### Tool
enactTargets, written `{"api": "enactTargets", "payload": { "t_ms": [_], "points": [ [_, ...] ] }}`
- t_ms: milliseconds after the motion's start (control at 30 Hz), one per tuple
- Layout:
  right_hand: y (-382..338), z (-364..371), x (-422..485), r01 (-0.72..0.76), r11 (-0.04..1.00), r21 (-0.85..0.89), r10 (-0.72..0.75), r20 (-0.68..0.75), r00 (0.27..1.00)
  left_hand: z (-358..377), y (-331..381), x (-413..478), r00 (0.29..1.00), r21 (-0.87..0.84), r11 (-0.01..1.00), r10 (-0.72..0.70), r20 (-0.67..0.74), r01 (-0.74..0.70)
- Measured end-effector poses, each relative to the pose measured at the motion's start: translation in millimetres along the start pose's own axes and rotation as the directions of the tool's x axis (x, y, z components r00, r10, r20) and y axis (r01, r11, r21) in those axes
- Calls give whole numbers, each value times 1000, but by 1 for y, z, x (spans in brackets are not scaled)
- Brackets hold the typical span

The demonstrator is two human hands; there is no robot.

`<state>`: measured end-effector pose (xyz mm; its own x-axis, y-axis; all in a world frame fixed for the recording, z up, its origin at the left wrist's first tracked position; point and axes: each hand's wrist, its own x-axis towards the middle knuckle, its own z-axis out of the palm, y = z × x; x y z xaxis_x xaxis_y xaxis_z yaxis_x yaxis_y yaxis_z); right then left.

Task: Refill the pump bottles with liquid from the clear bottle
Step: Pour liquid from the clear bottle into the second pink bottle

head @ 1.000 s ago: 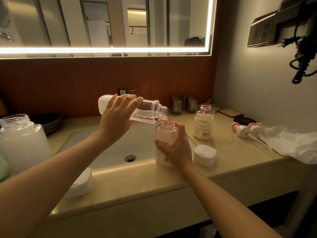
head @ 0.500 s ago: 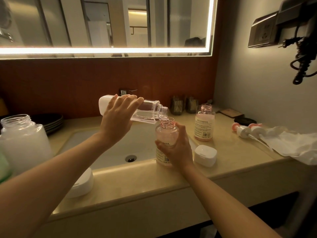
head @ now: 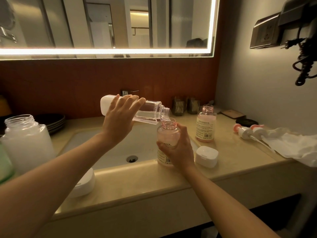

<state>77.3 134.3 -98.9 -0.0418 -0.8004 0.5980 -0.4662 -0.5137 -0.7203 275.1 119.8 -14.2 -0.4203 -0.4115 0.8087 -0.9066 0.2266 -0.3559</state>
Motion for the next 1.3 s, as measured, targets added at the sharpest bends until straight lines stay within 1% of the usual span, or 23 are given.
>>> {"api": "enactTargets", "payload": {
  "t_ms": [1300],
  "points": [
    [-1,0,0,-7,1000,2,7,7,1000,-3,1,3,1000,9,1000,8,15,-9]
  ]
}}
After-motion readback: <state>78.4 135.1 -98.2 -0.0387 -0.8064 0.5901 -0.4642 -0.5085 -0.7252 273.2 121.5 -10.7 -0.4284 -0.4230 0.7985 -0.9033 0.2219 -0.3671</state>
